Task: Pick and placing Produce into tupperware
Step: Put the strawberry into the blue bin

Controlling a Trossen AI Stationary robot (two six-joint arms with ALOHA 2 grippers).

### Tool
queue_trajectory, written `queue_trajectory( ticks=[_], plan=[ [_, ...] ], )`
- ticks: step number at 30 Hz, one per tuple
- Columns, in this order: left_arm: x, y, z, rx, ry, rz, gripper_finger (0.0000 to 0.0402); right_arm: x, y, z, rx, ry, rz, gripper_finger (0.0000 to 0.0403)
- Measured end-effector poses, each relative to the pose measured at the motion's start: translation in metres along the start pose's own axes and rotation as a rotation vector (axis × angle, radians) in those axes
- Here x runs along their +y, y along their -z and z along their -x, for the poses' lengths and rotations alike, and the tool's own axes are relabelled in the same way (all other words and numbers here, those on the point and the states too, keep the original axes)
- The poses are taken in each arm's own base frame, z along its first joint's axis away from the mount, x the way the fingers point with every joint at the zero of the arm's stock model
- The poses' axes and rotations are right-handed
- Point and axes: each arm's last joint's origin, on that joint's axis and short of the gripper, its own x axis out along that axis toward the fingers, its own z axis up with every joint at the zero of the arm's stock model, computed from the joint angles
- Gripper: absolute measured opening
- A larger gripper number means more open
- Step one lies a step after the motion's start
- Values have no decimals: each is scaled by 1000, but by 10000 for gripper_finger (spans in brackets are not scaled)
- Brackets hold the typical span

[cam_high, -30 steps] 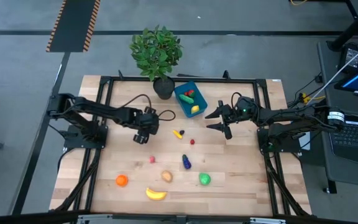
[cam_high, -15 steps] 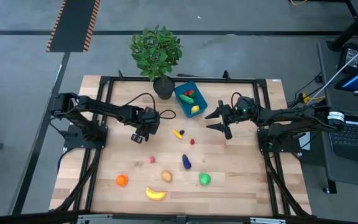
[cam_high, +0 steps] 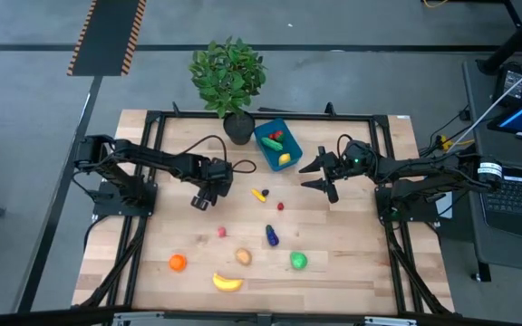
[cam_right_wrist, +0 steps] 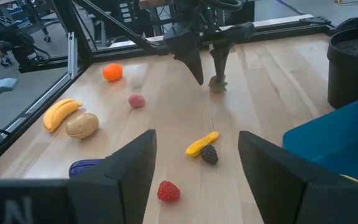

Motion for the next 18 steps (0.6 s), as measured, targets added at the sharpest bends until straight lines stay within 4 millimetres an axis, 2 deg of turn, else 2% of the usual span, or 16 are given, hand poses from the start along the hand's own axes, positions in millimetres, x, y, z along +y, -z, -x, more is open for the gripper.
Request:
queue_trajectory(
  ticks=[5, 10, 18],
  plan=[
    [0, 0, 0, 7, -15, 102, 190, 0, 0, 0, 0, 0, 0, 229],
    [3, 2, 0, 53, -122, 197, 190, 0, 0, 0, 0, 0, 0, 229],
    [2, -1, 0, -3, -49, 296, 190, 0, 0, 0, -1, 0, 0, 229]
  ],
)
